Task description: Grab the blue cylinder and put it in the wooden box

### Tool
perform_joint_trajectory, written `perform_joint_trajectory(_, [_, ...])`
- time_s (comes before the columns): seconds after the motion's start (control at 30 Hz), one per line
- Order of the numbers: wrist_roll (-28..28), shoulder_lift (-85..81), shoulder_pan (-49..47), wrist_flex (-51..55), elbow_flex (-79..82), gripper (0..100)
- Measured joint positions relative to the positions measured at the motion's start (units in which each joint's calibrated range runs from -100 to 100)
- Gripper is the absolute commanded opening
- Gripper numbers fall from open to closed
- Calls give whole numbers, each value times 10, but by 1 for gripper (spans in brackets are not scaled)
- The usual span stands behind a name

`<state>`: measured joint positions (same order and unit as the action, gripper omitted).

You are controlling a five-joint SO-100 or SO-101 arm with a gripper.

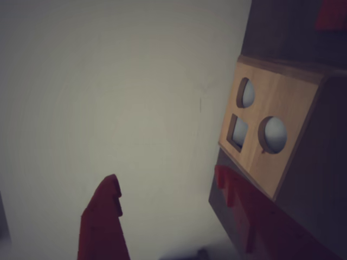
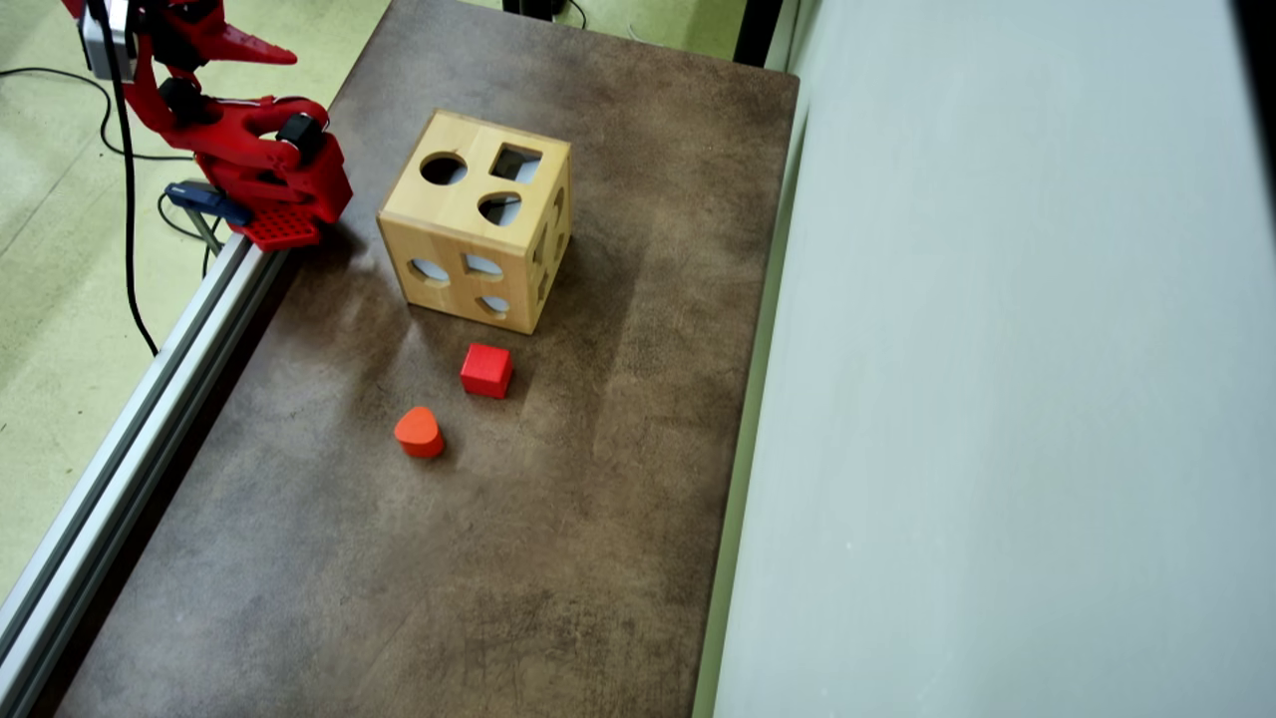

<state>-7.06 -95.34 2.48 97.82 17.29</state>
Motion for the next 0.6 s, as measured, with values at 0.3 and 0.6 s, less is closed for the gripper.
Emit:
perform_joint_trajectory(0.3, [0,0,0,0,2,3])
perform_joint_trajectory(0.6, [0,-2,0,0,2,3])
